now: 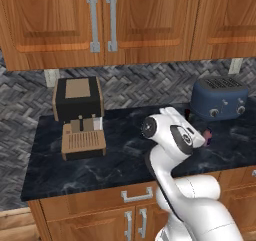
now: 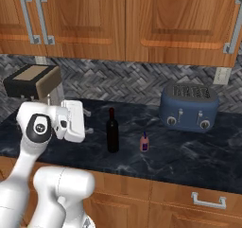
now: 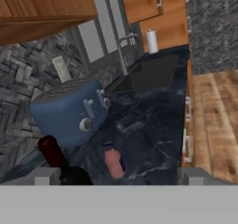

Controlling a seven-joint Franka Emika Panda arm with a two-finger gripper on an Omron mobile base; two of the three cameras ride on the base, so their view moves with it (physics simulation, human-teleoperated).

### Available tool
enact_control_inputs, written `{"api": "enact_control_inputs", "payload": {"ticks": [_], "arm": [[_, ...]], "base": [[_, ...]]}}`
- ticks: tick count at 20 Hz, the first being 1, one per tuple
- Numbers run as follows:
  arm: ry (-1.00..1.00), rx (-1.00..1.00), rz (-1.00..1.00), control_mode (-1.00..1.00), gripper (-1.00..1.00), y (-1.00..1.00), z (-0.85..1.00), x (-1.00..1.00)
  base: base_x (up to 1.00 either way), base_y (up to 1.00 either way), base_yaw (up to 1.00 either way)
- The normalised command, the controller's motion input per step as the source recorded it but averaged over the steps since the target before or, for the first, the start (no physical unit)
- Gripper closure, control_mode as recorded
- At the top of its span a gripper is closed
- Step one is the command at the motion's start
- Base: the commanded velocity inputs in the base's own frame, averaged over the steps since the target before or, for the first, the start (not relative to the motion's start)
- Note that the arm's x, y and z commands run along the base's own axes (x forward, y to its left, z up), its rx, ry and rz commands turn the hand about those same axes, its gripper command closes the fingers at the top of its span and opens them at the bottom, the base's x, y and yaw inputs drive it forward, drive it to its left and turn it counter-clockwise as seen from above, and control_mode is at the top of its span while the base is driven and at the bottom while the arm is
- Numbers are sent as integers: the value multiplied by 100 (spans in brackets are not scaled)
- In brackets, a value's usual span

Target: There is a wine glass and glass cup on the dining counter. Place the wine bottle next to the wine glass and the juice bottle next to the glass cup.

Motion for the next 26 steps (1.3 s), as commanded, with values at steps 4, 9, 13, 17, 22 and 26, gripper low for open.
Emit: {"api": "enact_control_inputs", "payload": {"ticks": [4, 9, 13, 17, 22, 26], "arm": [[7, 0, 0, -100, -100, -15, -11, 24], [10, 0, 0, -100, -100, -11, -9, 30], [9, 0, 2, -100, -100, -7, -6, 27], [7, -1, 3, -100, -100, -2, -6, 25], [4, -7, 4, -100, -100, 1, -12, 22], [0, -12, 3, -100, -100, 0, -16, 23]], "base": [[0, 0, 0], [0, 0, 0], [0, 0, 0], [0, 0, 0], [0, 0, 0], [0, 0, 0]]}}
